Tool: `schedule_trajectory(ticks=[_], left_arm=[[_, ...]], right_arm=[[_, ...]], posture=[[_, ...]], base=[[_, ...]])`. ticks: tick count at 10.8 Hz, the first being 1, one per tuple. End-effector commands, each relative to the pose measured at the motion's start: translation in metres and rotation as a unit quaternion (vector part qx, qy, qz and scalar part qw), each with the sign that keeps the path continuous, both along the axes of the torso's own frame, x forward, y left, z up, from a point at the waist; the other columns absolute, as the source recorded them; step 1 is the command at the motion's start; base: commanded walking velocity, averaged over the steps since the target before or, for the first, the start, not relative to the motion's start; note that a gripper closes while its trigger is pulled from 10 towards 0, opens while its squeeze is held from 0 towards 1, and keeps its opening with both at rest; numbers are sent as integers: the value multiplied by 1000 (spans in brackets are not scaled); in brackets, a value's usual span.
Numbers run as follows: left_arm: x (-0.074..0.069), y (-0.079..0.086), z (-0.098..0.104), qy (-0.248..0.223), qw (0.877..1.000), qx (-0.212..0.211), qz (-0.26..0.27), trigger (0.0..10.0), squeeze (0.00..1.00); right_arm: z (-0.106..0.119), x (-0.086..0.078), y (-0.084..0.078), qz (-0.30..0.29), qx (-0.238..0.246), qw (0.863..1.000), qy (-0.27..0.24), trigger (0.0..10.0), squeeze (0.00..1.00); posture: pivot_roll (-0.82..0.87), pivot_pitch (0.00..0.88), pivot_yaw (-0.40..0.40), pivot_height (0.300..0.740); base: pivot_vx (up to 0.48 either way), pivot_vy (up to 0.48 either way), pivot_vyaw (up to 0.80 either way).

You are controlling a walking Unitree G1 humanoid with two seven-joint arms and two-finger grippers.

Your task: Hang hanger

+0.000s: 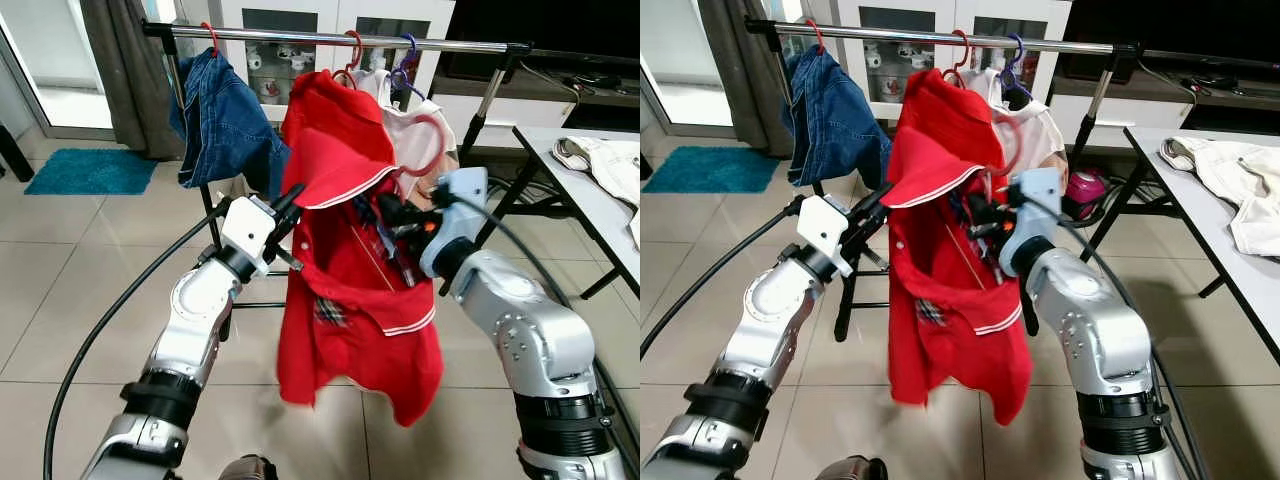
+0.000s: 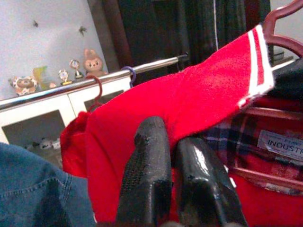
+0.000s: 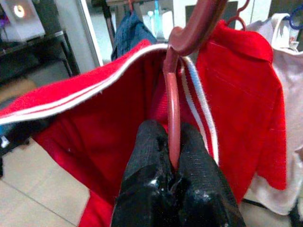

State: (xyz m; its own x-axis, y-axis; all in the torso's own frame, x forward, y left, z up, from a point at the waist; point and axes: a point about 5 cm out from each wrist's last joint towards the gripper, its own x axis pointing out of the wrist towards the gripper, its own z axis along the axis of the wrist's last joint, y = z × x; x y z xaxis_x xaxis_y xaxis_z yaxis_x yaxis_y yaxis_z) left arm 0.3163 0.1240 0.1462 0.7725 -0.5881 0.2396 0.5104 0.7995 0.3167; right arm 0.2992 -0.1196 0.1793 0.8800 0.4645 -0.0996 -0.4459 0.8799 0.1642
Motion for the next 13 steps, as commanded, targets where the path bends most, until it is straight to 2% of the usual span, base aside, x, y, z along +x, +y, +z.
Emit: schedule_trajectory(ticks=[1, 5, 6, 8, 9, 10, 13], left_arm=[[0, 2, 7, -12, 1000, -5, 5, 0, 0], [-1, 4, 8, -16, 1000, -3, 12, 0, 0], [-1, 4, 6, -13, 1000, 2, 13, 0, 0], [-3, 9, -21, 46, 995, 83, 25, 0, 0], [-3, 11, -28, 61, 992, 107, 29, 0, 0], [-6, 18, -46, 109, 981, 158, 37, 0, 0], [-11, 16, -63, 164, 968, 190, 19, 0, 0]], right_arm=[[4, 2, -6, -16, -17, 1000, -16, 10000, 0], [-15, 4, -18, -49, -104, 993, 24, 10000, 0], [-15, 4, -19, -49, -106, 993, 23, 10000, 0], [8, 13, -19, -81, -39, 995, -35, 10000, 0], [13, 13, -18, -80, -27, 996, -44, 10000, 0], [17, 13, -15, -69, -21, 996, -54, 10000, 0], [17, 12, -12, -64, -16, 996, -59, 10000, 0]], posture=[[-81, 0, -38, 740], [-82, 0, -43, 740], [-82, 0, -43, 740], [-65, 0, -51, 740], [-60, 0, -53, 740], [-58, 0, -55, 740], [-67, 0, -51, 740]], base=[[0, 0, 0], [0, 0, 0], [0, 0, 0], [0, 0, 0], [0, 0, 0], [0, 0, 0], [0, 0, 0]])
